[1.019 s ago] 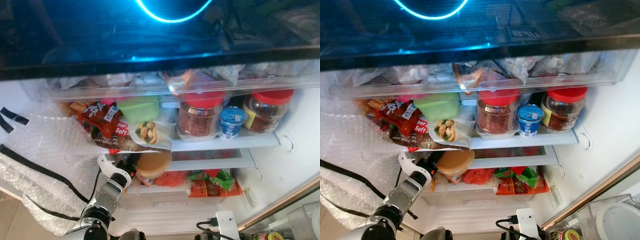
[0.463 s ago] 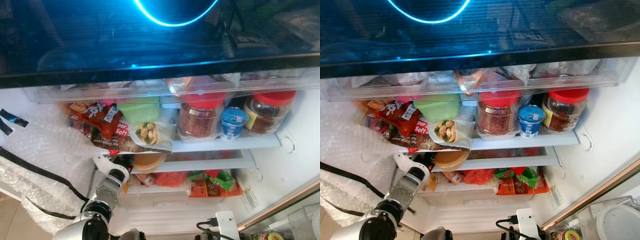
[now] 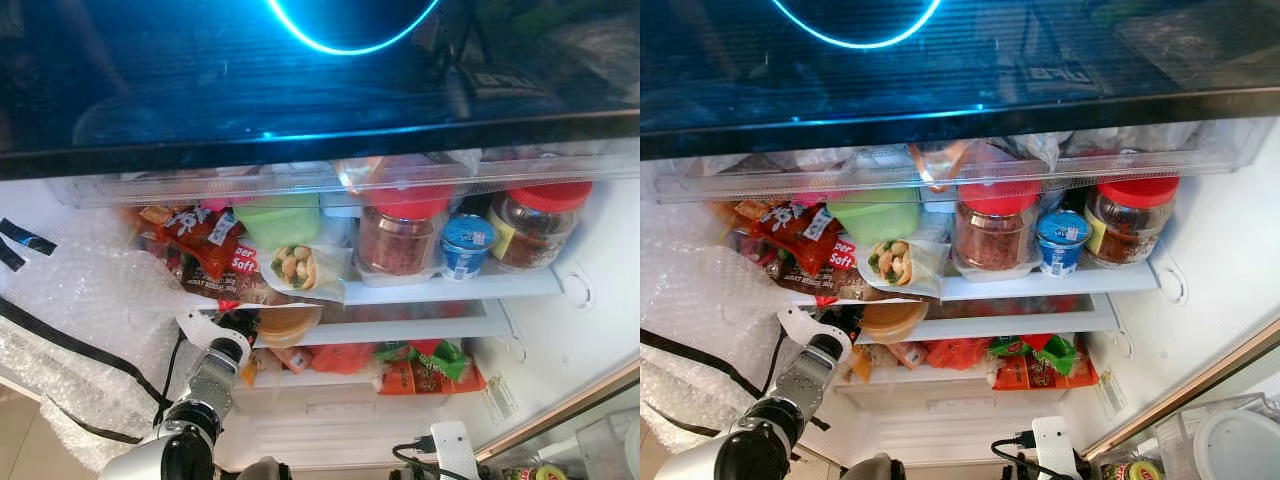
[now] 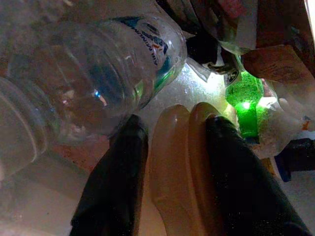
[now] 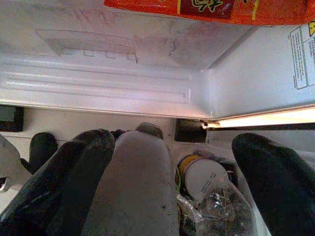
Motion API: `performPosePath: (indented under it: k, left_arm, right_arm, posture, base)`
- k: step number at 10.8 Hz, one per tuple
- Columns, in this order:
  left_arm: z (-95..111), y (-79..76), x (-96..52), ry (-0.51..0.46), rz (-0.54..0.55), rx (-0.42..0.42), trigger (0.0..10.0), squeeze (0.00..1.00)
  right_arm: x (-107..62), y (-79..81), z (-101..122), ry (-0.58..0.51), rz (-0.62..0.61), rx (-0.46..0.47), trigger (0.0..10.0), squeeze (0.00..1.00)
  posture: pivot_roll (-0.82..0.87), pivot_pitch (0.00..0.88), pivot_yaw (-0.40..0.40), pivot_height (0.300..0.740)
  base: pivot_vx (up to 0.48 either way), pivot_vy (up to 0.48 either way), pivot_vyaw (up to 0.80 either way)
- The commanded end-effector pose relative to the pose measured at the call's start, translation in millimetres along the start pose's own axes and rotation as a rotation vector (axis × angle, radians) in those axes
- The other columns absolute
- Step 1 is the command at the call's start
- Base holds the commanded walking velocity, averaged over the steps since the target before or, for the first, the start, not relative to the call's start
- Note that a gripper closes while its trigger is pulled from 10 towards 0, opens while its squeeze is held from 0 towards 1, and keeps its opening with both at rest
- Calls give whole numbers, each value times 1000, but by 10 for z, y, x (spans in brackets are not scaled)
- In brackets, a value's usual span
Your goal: Restocking fridge
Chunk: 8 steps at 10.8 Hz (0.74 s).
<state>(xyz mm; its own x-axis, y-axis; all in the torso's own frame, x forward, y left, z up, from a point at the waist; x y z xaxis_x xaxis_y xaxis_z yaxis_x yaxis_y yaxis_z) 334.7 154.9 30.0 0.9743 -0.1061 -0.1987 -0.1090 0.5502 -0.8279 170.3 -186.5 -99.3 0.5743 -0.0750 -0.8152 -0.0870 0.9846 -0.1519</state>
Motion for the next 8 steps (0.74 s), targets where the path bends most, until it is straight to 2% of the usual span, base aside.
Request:
performPosePath:
  k: [1,4,5,6,8]
  left_arm:
    - [75,-14,21,-30,6,15,10000,1000]
    - [59,-9,20,-21,9,-1,10000,1000]
    - [61,3,10,-21,2,-15,10000,118]
    - [59,1,9,-20,-4,-16,10000,0]
    - [9,10,-11,4,-18,-21,10000,0]
  right_arm:
    - [-48,20,-241,89,5,9,10000,0]
    - [-50,47,-244,89,9,9,10000,0]
    - [-51,49,-249,90,10,10,10000,0]
    - [-51,47,-249,91,10,10,10000,0]
    - [-48,40,-241,90,9,10,10000,0]
  posture:
    - [-12,56,59,670]
    - [-10,59,60,670]
    - [-11,59,60,670]
    - [-9,59,60,670]
    - [-9,58,62,670]
  base:
    - [0,0,0]
    - [0,0,0]
    - [0,0,0]
    - [0,0,0]
    - [0,0,0]
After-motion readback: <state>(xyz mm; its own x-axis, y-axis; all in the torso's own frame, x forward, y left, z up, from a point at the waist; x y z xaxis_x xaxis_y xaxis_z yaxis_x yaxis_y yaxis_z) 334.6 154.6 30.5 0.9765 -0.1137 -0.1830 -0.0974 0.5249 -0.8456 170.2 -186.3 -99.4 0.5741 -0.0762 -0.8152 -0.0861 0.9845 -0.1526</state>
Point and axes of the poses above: a point about 5 cm out from each wrist's last joint towards the gripper, its own x axis pointing out of the wrist towards the gripper, its own z axis along the axis of the wrist's last joint, y = z × x, the point moved 1 cm from there along x, pointing out of the wrist towards the gripper, and after that the axes turned 2 degrees about -x, right-handed, at the moved point
